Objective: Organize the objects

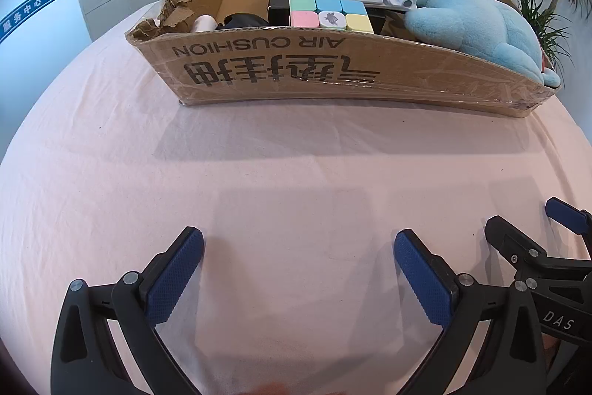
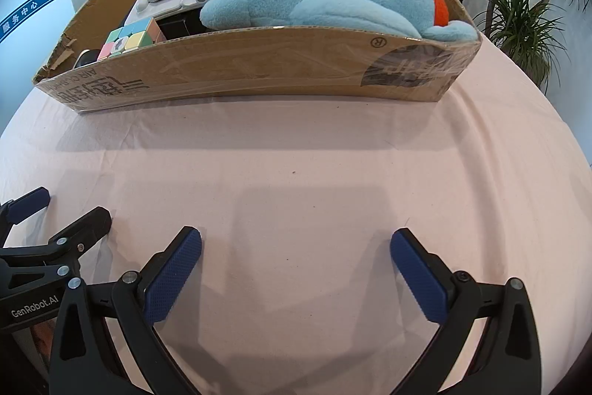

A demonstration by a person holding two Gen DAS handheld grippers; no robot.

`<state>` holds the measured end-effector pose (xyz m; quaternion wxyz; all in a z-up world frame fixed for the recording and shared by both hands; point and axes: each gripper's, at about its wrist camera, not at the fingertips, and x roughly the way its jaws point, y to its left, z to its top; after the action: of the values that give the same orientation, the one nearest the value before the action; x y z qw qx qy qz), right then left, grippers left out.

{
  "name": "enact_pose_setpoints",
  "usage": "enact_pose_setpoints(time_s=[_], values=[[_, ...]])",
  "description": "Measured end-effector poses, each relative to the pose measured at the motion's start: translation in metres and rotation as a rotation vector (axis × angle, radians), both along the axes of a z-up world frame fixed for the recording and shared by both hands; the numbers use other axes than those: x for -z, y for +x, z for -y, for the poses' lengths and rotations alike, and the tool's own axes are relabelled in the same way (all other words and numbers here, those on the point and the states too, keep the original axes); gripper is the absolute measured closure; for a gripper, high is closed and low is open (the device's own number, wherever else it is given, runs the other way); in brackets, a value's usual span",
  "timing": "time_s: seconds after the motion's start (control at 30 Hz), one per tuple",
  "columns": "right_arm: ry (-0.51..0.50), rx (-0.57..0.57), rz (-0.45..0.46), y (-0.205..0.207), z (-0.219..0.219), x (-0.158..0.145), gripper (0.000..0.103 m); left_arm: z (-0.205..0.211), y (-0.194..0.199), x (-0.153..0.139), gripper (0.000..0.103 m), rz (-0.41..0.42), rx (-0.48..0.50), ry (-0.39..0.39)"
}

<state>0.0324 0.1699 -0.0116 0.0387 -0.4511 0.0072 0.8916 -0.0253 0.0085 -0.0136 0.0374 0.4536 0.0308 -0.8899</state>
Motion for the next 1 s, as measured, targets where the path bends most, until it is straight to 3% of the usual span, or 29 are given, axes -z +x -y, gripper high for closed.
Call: enact_pose_setpoints(time_s=[1.0], values=[[0.0, 0.003, -0.001, -0.0001, 0.0011, 0.0007, 0.001, 0.0017, -0.0002, 0.0001, 0.0, 0.0, -0.001, 0.001]])
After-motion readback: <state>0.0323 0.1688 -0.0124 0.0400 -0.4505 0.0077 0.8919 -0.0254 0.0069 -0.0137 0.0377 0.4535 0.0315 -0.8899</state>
